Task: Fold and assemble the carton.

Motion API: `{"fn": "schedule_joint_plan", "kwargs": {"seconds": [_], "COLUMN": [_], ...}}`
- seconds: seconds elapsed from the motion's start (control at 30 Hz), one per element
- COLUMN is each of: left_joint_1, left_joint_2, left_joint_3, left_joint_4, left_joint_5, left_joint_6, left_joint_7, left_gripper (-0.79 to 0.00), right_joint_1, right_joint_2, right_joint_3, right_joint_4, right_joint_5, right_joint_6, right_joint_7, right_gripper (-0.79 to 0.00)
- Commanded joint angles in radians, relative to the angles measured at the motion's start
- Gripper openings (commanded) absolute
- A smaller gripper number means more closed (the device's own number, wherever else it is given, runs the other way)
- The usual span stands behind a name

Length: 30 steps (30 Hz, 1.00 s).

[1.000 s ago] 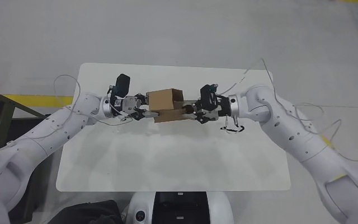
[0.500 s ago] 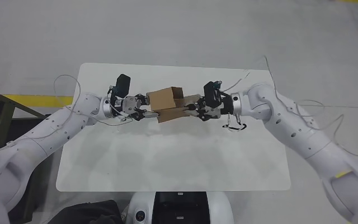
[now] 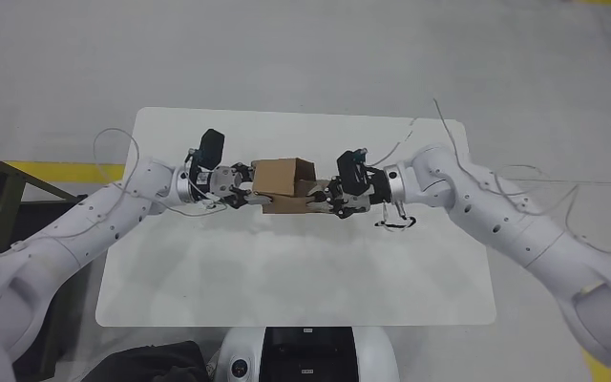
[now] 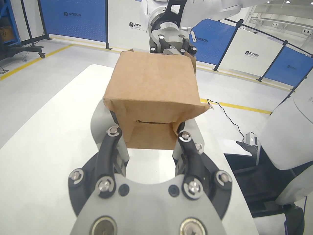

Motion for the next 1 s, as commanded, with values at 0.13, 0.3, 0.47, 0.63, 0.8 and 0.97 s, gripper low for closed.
{"fn": "schedule_joint_plan", "kwargs": {"seconds": [0.13,0.3,0.47,0.63,0.8,0.97], "left_joint_1": [0.006,0.013,0.017,0.017,0.016,0.01], "left_joint_2": [0.006,0.01,0.012,0.013,0.015,0.013], "left_joint_3": [0.0,0.0,0.0,0.0,0.0,0.0], "left_joint_4": [-0.014,-0.027,-0.031,-0.031,-0.03,-0.009], "left_joint_5": [0.01,0.022,0.03,0.025,0.014,-0.024], "left_joint_6": [0.0,0.0,0.0,0.0,0.0,0.0], "left_joint_7": [0.0,0.0,0.0,0.0,0.0,0.0], "left_gripper": [-0.449,-0.449,-0.449,-0.453,-0.453,-0.468], "right_joint_1": [0.055,0.059,0.063,0.063,0.062,0.061], "right_joint_2": [-0.006,-0.014,-0.022,-0.028,-0.029,-0.018], "right_joint_3": [-0.075,-0.075,-0.075,-0.075,-0.075,-0.075], "right_joint_4": [0.033,0.045,0.055,0.062,0.075,0.079], "right_joint_5": [0.011,0.014,0.028,0.041,0.054,0.046], "right_joint_6": [0.0,0.0,0.0,0.0,0.0,0.0], "right_joint_7": [-0.052,-0.048,-0.029,-0.016,-0.017,-0.033], "right_gripper": [-0.785,-0.77,-0.536,-0.502,-0.493,-0.496]}}
